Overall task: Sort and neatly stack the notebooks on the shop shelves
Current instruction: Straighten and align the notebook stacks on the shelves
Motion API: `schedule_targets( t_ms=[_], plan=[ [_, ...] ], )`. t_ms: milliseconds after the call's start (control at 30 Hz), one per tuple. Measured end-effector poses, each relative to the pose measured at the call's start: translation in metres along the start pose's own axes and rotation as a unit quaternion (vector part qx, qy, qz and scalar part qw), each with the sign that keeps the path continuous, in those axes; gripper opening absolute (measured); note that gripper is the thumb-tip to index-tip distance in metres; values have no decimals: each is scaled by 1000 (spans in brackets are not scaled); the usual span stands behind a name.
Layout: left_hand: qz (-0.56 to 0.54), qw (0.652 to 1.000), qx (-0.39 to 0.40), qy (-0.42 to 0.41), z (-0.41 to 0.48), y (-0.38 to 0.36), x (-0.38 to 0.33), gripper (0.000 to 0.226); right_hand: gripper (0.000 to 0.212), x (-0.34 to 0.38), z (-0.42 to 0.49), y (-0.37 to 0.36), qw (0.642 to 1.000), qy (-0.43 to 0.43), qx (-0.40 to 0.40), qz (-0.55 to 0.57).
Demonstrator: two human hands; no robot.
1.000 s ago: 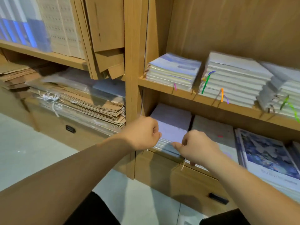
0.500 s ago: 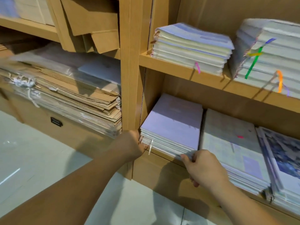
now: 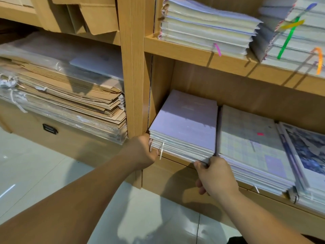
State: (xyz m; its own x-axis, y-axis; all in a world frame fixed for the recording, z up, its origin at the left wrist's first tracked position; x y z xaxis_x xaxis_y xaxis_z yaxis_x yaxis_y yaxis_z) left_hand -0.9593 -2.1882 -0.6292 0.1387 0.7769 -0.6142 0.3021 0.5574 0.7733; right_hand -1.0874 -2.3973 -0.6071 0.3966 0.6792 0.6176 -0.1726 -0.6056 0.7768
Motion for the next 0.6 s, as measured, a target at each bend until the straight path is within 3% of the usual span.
schedule_targets(
  t_ms=[433, 600],
  plan=[
    [-46, 999, -1, 10, -3, -11, 15, 10, 33, -2, 12, -13, 995, 9, -80, -63],
    [-55, 998, 11, 25, -4, -7, 16, 21, 34, 2, 8, -13, 992, 25, -97, -78]
  ],
)
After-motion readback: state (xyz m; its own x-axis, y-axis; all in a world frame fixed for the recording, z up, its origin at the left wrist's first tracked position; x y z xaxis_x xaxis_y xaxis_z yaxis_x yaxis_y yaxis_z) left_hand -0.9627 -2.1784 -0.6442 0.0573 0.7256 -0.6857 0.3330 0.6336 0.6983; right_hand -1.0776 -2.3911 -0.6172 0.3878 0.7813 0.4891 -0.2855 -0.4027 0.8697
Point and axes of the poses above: each hand's wrist, its own z-axis towards the middle knuckle, its own y-axis out of the back of the hand, x = y × z, the point moved 2 cm from there along z, towards the middle knuckle, and after that the axes turned 10 degrees about y, right-handed, at the moved point
